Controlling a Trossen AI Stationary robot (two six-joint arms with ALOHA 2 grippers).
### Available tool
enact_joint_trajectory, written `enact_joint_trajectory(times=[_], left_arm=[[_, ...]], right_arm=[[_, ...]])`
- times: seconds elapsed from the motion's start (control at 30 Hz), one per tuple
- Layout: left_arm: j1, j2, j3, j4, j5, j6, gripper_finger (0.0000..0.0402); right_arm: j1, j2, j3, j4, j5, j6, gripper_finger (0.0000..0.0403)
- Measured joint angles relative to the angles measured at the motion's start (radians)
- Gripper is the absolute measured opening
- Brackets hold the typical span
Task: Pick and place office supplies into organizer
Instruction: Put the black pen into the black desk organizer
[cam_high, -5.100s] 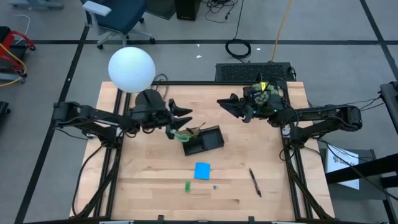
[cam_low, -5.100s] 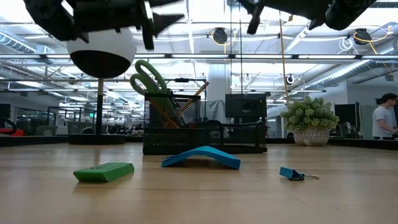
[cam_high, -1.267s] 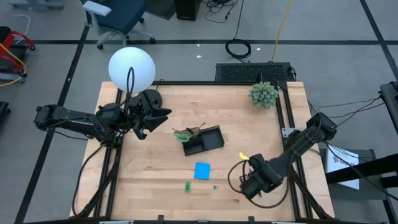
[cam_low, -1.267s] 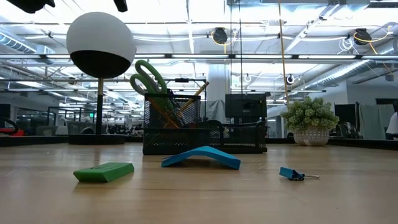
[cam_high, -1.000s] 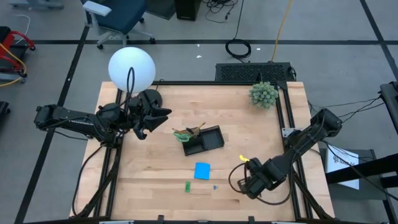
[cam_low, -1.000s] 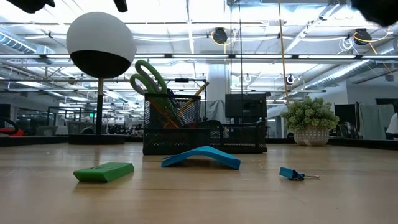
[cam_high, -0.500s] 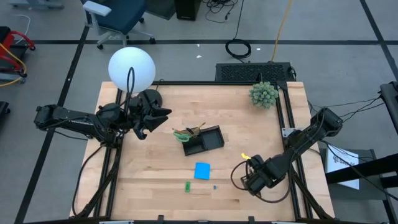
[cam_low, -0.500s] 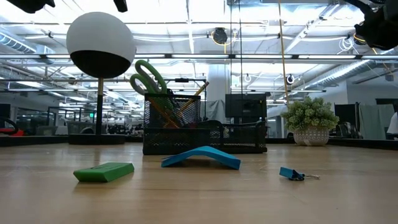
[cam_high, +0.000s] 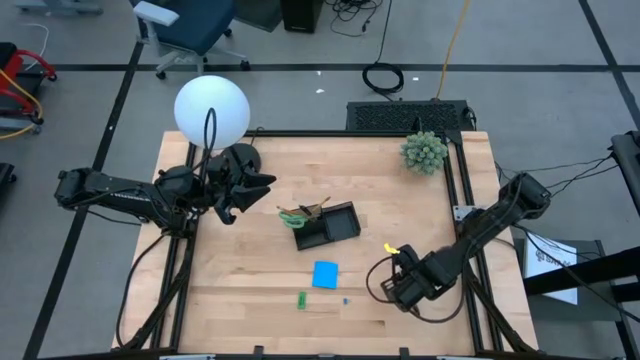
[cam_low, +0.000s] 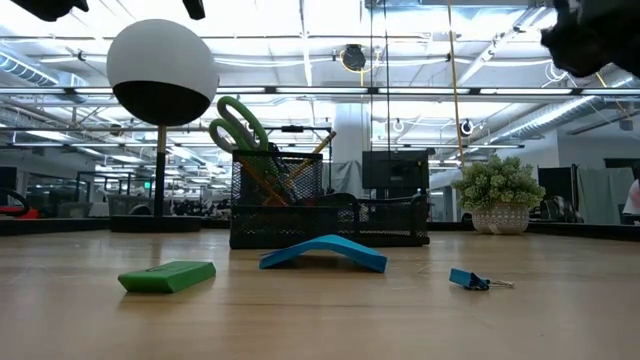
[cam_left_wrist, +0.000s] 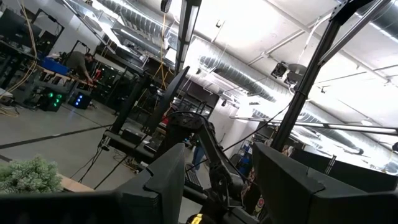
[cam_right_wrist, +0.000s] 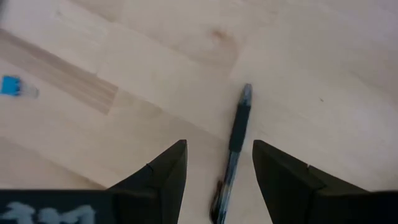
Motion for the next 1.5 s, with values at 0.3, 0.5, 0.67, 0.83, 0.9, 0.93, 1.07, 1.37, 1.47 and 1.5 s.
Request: enact_joint_trajectory(times=[0.3, 0.5, 0.67, 0.83, 0.9, 0.93, 1.07, 1.37, 1.47, 1.5], left_arm=[[0.0, 0.0, 0.0, 0.0, 0.0, 0.0, 0.0184], [0.0, 0.0, 0.0, 0.0, 0.0, 0.0, 0.0184], [0.0, 0.0, 0.0, 0.0, 0.0, 0.0, 0.0184], [0.0, 0.0, 0.0, 0.0, 0.0, 0.0, 0.0184], [0.0, 0.0, 0.0, 0.0, 0.0, 0.0, 0.0184], [0.0, 0.0, 0.0, 0.0, 0.0, 0.0, 0.0184], [0.0, 0.0, 0.0, 0.0, 0.0, 0.0, 0.0184], [0.0, 0.0, 0.0, 0.0, 0.0, 0.0, 0.0184], [0.0, 0.0, 0.0, -0.002, 0.0, 0.0, 0.0184], [0.0, 0.0, 0.0, -0.003, 0.0, 0.0, 0.0184]], right_arm=[[-0.054, 0.0, -0.121, 0.11, -0.187, 0.019, 0.0169], [-0.077, 0.0, -0.131, 0.118, -0.182, -0.001, 0.0169], [-0.088, 0.003, -0.139, 0.132, -0.179, -0.013, 0.0169], [-0.092, 0.004, -0.205, 0.239, -0.181, -0.009, 0.0167], [-0.098, 0.004, -0.225, 0.267, -0.183, -0.008, 0.0166], [-0.102, 0.004, -0.231, 0.272, -0.186, -0.006, 0.0165], [-0.112, 0.004, -0.25, 0.266, -0.209, -0.006, 0.0159], [-0.117, 0.061, -0.254, 0.293, -0.266, -0.009, 0.0139], [-0.117, 0.076, -0.244, 0.297, -0.271, -0.009, 0.0135], [-0.118, 0.076, -0.24, 0.296, -0.271, -0.008, 0.0135]])
